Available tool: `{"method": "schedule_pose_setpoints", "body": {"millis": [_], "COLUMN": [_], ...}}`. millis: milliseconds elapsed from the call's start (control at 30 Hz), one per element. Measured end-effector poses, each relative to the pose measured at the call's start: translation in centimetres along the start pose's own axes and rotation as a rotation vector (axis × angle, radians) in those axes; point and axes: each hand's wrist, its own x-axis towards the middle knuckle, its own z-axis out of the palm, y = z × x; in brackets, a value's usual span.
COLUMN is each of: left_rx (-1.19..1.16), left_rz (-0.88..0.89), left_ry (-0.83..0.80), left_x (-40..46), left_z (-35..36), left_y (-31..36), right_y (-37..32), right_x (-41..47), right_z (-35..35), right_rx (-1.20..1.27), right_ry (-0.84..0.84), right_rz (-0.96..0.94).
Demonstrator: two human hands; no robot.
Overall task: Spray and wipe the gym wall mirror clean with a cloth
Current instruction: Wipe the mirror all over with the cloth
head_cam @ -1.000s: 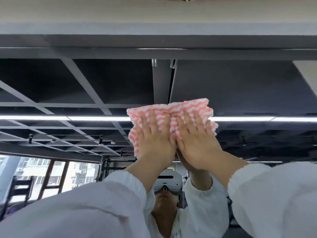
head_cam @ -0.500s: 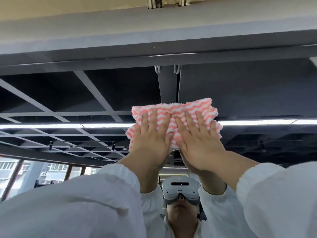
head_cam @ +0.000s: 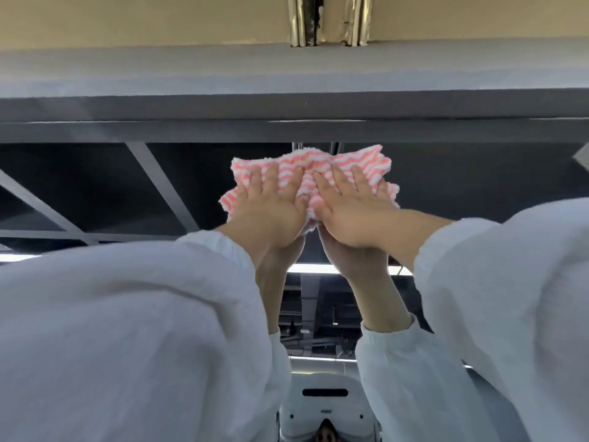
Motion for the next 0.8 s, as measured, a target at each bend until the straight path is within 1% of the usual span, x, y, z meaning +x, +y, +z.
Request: {"method": "schedule_pose_setpoints", "body": {"millis": [100, 233, 300, 433, 500, 600, 700, 800], "left_rx": [-0.010, -0.021, -0.057, 0.018, -0.005, -0.037, -0.032, -0.015], "left_rz": [-0.023, -0.022, -0.032, -0.035, -0.075, -0.084, -0.079, -0.029], "left_ry": [0.013, 0.059, 0.061, 0.035, 0.019, -0.002, 0.024, 0.033], "left_x": [2.7, 6.5, 7.9, 10.0, 10.3, 10.4, 10.2, 10.8], "left_z": [-0.6, -1.3, -1.8, -2.2, -2.4, -2.7, -2.8, -1.8], "left_y": [-1.4, -2.9, -3.5, -3.8, -3.5, -1.1, 2.7, 7.2], "right_y": [-0.8, -1.7, -1.9, -1.4, -0.9, 1.2, 4.2, 8.9], "right_x": [3.2, 6.5, 7.6, 8.3, 8.0, 7.2, 6.3, 5.0], "right_z": [-0.8, -1.7, -2.1, -2.7, -3.1, -3.6, -3.9, -3.8], "right_rx": [0.018, 0.011, 0.012, -0.033, -0.040, -0.055, -0.056, -0.053], "right_ry": [0.027, 0.171, 0.158, 0.166, 0.168, 0.153, 0.125, 0.124], "right_rz": [0.001, 0.014, 0.010, 0.006, 0.006, 0.039, 0.062, 0.092]}}
